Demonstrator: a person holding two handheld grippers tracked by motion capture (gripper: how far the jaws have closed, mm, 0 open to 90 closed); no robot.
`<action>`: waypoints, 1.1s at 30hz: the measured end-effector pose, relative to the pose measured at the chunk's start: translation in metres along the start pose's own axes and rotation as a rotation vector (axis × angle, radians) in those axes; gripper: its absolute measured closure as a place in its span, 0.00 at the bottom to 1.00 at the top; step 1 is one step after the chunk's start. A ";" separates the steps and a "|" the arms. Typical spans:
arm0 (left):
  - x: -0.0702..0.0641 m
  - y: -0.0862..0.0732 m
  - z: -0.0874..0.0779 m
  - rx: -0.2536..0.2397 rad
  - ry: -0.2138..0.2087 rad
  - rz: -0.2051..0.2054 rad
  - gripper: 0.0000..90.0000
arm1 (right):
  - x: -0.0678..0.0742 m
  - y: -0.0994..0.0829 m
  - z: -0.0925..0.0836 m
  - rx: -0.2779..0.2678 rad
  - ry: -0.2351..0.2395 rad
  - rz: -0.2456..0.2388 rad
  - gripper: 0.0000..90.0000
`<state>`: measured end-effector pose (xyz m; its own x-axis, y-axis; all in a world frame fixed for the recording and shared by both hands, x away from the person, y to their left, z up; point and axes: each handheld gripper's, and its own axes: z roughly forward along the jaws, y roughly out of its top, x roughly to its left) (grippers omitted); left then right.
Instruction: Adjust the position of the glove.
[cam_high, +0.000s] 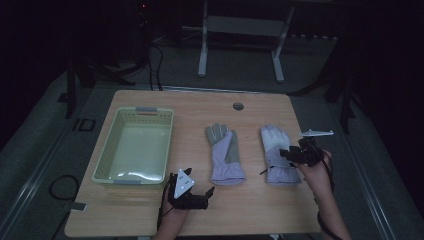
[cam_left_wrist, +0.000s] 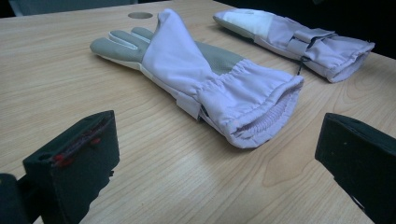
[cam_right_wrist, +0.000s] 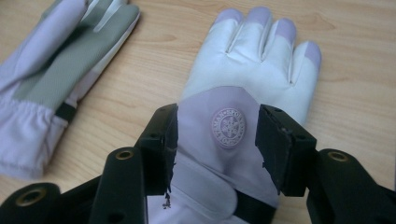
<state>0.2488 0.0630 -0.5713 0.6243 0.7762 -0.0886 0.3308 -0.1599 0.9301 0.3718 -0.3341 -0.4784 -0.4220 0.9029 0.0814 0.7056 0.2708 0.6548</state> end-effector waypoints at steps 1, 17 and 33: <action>0.000 0.000 0.000 -0.001 0.000 0.000 0.00 | -0.002 -0.001 0.000 0.000 0.008 -0.021 0.54; -0.001 0.000 0.000 -0.001 -0.002 0.006 0.00 | -0.015 -0.011 0.037 0.069 -0.018 -0.067 0.58; -0.001 0.000 0.000 0.000 -0.005 0.005 0.00 | -0.007 -0.033 0.049 0.033 -0.035 -0.079 0.69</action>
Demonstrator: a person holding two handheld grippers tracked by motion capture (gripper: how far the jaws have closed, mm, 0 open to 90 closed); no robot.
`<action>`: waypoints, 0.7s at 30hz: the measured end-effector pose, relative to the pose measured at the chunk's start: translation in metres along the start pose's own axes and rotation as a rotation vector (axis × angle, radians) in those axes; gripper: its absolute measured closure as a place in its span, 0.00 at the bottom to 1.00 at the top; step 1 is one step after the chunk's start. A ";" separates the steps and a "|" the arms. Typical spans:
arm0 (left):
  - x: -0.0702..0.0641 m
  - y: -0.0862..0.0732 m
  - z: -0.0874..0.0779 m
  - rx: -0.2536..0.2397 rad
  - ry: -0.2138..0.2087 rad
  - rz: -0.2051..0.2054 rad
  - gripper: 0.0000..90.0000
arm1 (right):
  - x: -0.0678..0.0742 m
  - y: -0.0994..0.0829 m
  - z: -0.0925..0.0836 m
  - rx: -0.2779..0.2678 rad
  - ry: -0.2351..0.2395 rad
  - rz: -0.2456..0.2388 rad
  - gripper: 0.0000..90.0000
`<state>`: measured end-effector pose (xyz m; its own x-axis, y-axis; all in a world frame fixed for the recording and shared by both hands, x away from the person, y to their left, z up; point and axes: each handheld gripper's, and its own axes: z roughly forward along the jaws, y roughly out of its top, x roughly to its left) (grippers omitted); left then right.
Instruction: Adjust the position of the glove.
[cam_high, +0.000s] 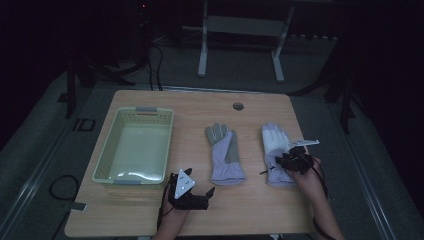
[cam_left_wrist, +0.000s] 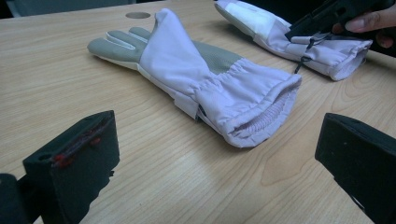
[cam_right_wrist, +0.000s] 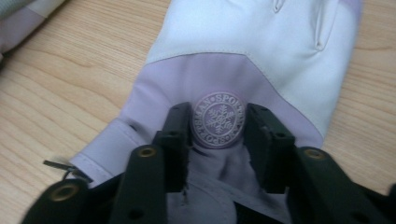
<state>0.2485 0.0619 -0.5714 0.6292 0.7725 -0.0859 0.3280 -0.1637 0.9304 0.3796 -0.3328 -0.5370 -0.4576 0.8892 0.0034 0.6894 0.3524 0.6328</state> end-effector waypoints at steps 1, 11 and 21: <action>0.000 0.000 0.000 0.000 0.000 0.000 0.00 | 0.000 0.000 0.000 0.000 0.000 0.000 0.69; 0.002 0.000 0.000 -0.002 -0.002 -0.015 0.00 | 0.000 0.003 -0.004 0.005 0.005 0.123 0.86; 0.002 0.000 0.000 -0.001 -0.001 -0.016 0.00 | 0.007 0.025 -0.035 -0.033 -0.085 0.122 0.89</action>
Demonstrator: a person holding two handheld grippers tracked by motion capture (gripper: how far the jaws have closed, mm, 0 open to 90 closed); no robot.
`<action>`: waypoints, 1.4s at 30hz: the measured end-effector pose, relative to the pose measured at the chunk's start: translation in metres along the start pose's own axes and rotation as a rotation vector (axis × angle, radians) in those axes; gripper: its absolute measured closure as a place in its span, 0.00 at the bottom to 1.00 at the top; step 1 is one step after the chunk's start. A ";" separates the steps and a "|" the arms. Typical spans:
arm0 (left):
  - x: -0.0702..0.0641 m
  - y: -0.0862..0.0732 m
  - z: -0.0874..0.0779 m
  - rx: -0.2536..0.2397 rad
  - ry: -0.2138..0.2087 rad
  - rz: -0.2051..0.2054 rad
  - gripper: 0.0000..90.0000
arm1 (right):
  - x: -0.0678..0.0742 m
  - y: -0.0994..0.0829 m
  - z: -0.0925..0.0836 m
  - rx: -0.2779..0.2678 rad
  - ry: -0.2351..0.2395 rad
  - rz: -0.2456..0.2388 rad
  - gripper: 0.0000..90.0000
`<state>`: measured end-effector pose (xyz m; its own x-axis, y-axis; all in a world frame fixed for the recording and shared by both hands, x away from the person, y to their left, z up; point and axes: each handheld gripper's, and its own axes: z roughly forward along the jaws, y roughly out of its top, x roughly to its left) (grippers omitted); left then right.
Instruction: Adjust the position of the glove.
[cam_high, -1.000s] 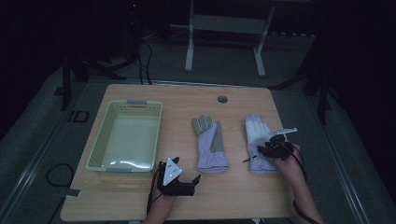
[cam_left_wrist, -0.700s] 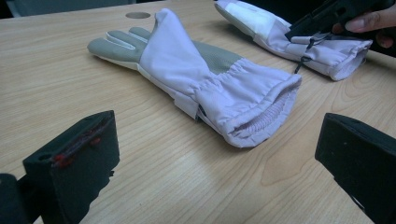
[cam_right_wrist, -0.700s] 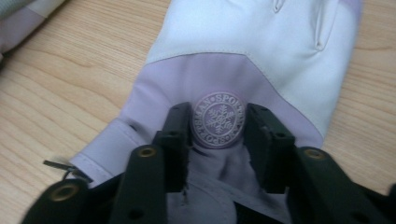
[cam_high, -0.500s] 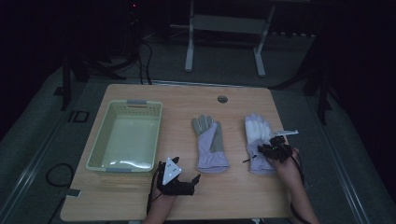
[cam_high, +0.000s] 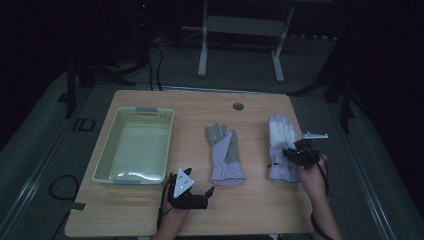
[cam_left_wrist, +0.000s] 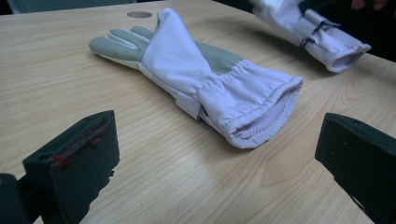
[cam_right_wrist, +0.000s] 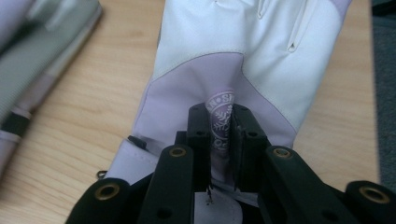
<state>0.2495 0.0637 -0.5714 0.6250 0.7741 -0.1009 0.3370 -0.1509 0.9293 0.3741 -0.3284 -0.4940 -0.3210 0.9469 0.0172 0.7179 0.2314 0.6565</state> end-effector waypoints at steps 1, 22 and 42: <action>0.000 0.000 0.000 0.000 0.000 0.000 0.00 | 0.001 0.003 -0.004 -0.010 -0.005 0.002 0.89; 0.001 0.000 -0.001 -0.012 0.000 -0.003 0.00 | 0.087 0.071 -0.072 -0.183 0.020 -0.053 0.89; 0.000 -0.001 -0.003 -0.019 0.003 0.004 0.00 | 0.185 0.054 -0.012 -0.054 0.087 -0.098 0.89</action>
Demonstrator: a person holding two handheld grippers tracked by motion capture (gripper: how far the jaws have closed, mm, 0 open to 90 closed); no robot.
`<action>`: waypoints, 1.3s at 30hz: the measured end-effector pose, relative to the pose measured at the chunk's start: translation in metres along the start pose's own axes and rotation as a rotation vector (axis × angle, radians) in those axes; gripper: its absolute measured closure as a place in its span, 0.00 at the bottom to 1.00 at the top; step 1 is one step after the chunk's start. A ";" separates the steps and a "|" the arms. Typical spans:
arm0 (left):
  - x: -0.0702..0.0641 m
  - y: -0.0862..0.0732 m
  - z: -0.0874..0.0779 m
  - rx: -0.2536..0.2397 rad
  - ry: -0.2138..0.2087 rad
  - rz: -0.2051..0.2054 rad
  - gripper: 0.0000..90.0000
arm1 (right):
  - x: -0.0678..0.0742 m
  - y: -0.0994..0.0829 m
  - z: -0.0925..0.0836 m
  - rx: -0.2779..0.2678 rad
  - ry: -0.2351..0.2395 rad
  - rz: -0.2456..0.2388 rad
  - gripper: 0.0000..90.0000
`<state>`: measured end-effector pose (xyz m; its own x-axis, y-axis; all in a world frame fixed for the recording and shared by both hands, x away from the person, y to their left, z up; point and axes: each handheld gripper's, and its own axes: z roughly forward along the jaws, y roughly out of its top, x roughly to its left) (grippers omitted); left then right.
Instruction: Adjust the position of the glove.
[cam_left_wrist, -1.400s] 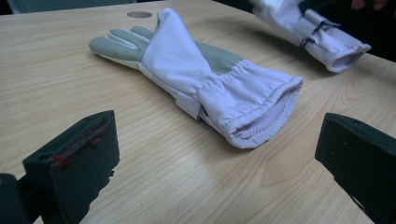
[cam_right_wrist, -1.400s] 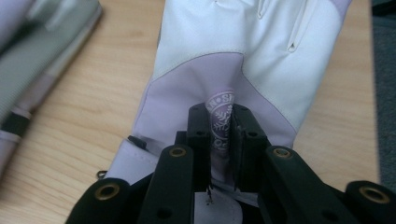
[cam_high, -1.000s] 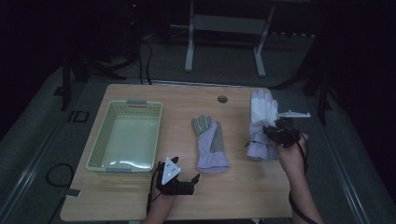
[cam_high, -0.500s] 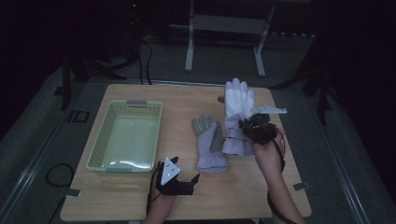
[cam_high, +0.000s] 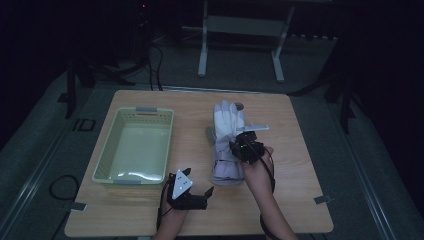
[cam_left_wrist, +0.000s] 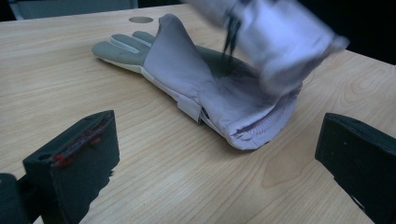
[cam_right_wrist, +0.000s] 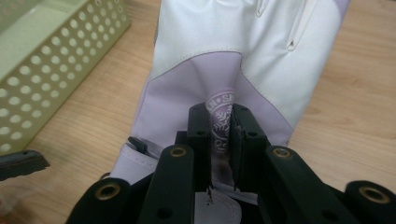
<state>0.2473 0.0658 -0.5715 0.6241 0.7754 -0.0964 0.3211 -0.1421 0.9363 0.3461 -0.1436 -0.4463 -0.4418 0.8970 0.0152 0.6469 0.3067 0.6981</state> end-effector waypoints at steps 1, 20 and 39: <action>0.000 0.000 0.000 0.001 -0.001 0.000 0.00 | 0.001 -0.001 0.004 0.014 -0.004 -0.007 0.89; 0.000 0.000 0.000 0.001 -0.005 -0.002 0.00 | -0.003 -0.021 0.056 0.132 -0.026 0.021 0.87; 0.001 0.001 0.002 0.019 -0.019 -0.002 0.00 | -0.040 -0.026 0.028 0.045 0.201 -0.058 0.36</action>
<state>0.2497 0.0646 -0.5715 0.6366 0.7640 -0.1049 0.3361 -0.1524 0.9294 0.3646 -0.1783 -0.4850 -0.5915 0.7972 0.1213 0.6417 0.3743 0.6694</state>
